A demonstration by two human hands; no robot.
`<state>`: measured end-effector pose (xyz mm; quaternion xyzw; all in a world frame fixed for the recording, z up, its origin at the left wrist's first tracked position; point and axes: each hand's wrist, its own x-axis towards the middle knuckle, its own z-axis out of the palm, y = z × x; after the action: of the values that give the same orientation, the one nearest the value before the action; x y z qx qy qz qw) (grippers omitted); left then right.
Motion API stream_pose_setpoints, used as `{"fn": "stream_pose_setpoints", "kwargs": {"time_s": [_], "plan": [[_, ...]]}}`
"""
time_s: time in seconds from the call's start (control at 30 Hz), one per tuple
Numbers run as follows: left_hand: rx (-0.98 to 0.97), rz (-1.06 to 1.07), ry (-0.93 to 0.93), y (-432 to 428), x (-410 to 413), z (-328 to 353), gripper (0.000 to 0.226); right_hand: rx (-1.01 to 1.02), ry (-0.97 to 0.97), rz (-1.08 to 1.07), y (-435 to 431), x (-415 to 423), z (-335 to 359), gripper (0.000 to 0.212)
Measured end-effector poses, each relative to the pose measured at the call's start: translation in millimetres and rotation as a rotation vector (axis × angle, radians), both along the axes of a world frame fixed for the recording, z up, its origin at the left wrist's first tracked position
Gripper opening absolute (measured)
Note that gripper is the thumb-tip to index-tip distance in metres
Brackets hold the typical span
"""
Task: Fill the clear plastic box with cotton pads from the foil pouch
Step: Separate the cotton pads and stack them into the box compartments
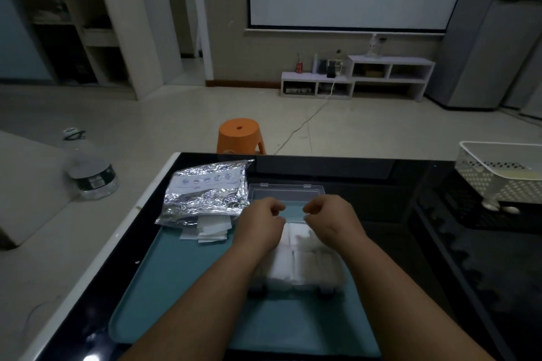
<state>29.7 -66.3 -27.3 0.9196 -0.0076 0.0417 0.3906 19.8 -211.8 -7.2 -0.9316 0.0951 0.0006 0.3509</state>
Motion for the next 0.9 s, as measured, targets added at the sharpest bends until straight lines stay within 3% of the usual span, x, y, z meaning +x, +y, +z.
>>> {"fn": "stream_pose_setpoints", "kwargs": {"time_s": [0.57,0.77,0.9], "plan": [[0.059,0.127,-0.016,119,0,1,0.026,0.011,-0.019,0.249,94,9,-9,0.039],[0.208,0.178,0.030,155,5,-7,0.032,-0.158,0.042,0.304,106,18,-19,0.054],[0.029,0.275,0.162,182,10,-14,0.045,-0.245,0.081,0.304,111,18,-21,0.047]]}}
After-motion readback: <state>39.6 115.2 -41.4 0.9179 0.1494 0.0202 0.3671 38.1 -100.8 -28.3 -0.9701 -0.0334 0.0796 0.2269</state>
